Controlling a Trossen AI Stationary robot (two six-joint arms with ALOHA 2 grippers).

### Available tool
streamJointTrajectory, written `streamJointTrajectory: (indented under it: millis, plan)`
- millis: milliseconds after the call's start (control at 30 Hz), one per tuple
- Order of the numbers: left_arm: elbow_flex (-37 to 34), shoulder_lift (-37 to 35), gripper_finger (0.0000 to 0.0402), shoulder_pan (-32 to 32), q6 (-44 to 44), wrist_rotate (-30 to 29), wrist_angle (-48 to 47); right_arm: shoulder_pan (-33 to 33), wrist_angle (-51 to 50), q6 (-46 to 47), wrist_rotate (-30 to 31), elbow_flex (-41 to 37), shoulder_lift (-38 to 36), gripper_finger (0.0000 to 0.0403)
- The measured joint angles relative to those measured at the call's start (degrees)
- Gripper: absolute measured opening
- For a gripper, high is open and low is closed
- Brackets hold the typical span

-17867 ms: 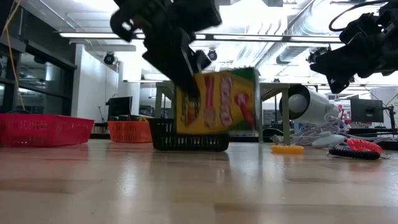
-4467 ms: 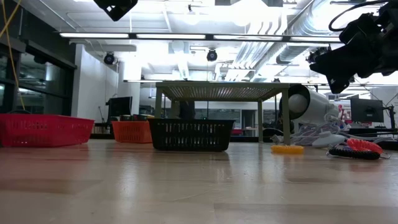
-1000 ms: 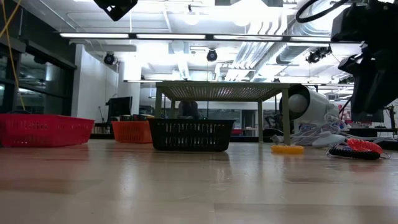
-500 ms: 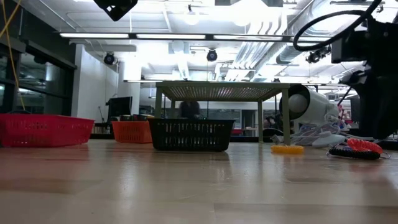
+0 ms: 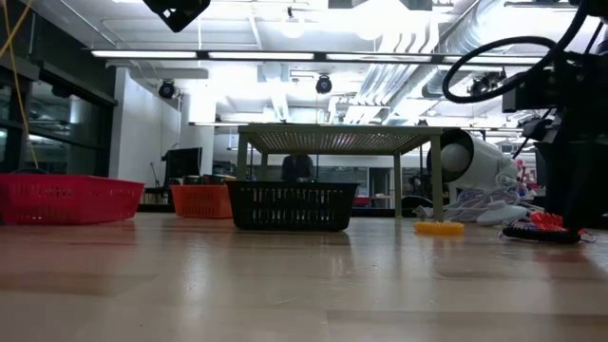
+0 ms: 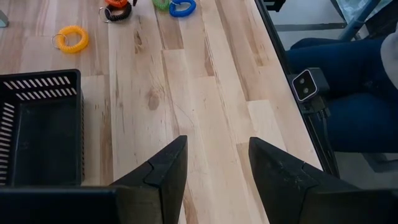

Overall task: Pick & Place Office Desk Supplies
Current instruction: Put the orange spring rubber band into the black bin on the shelf

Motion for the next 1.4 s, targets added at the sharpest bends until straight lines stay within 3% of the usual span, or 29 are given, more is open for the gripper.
streamJointTrajectory:
  millis: [567, 933, 1400]
  plan:
    - [0.0, 0.0, 0.0166, 0.0, 0.0, 0.0, 0.0, -2.3, -0.2, 0.6, 0.1, 0.0, 0.0, 0.0130]
    - [0.0, 0.0, 0.0166, 0.0, 0.0, 0.0, 0.0, -2.3, -0.2, 1.0, -0.2, 0.0, 0.0, 0.0059]
    - [0.0, 0.0, 0.0166, 0.0, 0.0, 0.0, 0.0, -2.3, 0.9, 0.7, -0.4, 0.0, 0.0, 0.0054]
